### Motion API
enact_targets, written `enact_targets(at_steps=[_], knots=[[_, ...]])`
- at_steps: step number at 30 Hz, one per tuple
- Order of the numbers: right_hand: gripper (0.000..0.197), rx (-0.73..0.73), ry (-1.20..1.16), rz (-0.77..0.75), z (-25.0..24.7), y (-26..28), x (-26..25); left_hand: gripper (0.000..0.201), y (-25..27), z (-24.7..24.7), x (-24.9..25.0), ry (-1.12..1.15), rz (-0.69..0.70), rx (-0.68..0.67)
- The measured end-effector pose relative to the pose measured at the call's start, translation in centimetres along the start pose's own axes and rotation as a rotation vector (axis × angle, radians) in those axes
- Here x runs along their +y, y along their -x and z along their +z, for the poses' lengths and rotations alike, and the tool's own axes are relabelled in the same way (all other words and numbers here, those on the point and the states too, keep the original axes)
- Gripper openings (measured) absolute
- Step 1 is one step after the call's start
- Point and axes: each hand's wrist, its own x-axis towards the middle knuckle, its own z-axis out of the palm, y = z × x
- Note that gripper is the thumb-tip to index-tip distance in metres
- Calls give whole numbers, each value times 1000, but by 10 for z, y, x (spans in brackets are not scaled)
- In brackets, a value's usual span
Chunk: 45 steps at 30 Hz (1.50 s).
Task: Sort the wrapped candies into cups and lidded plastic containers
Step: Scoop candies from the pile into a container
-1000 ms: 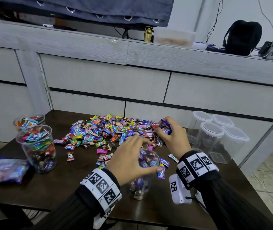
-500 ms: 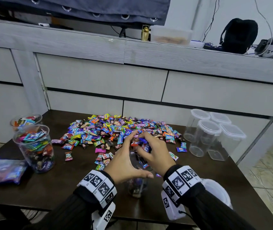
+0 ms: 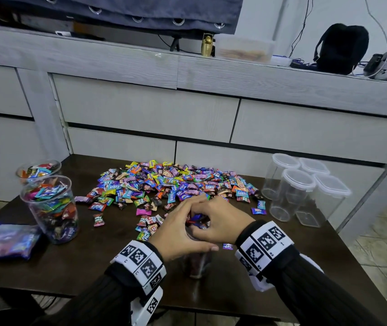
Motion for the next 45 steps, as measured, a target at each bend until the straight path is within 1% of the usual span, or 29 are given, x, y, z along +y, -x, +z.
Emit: enact_targets(at_steps=[3, 5, 13, 18, 21, 23, 24, 26, 27, 28, 29, 30, 31, 33, 34, 35, 36, 37, 38, 40, 43, 45], knots=[[13, -29, -29, -5, -6, 1, -1, 121, -1, 0, 0, 20, -12, -30], [12, -31, -41, 1, -8, 3, -2, 124, -3, 0, 0, 24, -19, -32], [19, -6, 6, 16, -10, 6, -3, 126, -3, 1, -7, 44, -10, -36], [16, 28, -38, 39, -20, 8, 0, 117, -4, 3, -7, 63, 19, -9], [17, 22, -40, 99, -24, 11, 4, 104, -5, 4, -7, 63, 21, -18], [16, 91, -175, 147, -23, 14, 8, 95, -5, 5, -7, 9, 7, -16], [15, 165, -282, 191, -23, 16, 11, 95, -6, 4, -9, -6, -6, -15], [14, 374, -446, 307, -19, 21, 22, 104, -5, 3, -13, 35, -4, -27], [13, 474, -461, 361, -16, 24, 29, 111, -4, 3, -15, 83, -1, -42], [11, 541, -439, 413, -13, 27, 37, 115, -3, 2, -18, 136, -6, -56], [6, 561, -389, 469, -8, 30, 46, 117, -2, 1, -20, 175, -16, -57], [9, 519, -335, 531, -3, 34, 56, 116, -1, 0, -23, 180, -32, -38], [27, 408, -279, 598, 4, 37, 66, 113, -1, -4, -27, 145, -55, -3], [74, 71, -190, 701, 21, 45, 82, 110, -2, -16, -40, -20, -142, 63], [92, -89, -144, 734, 31, 47, 87, 112, -3, -24, -47, -167, -209, 50], [104, -217, -93, 756, 41, 50, 91, 113, -4, -32, -56, -369, -291, -8], [110, -307, -28, 776, 52, 52, 95, 115, -4, -39, -67, -588, -387, -96], [113, -365, 38, 797, 60, 53, 98, 115, -4, -44, -78, -769, -484, -188], [113, -402, 94, 818, 66, 54, 100, 117, -4, -49, -89, -890, -565, -258], [107, -431, 154, 852, 75, 53, 104, 122, -1, -57, -108, -1012, -671, -338], [101, -462, 187, 863, 89, 47, 108, 128, -2, -67, -131, -1090, -748, -378], [101, -424, 206, 858, 99, 38, 114, 129, -9, -70, -141, -1133, -728, -380]])
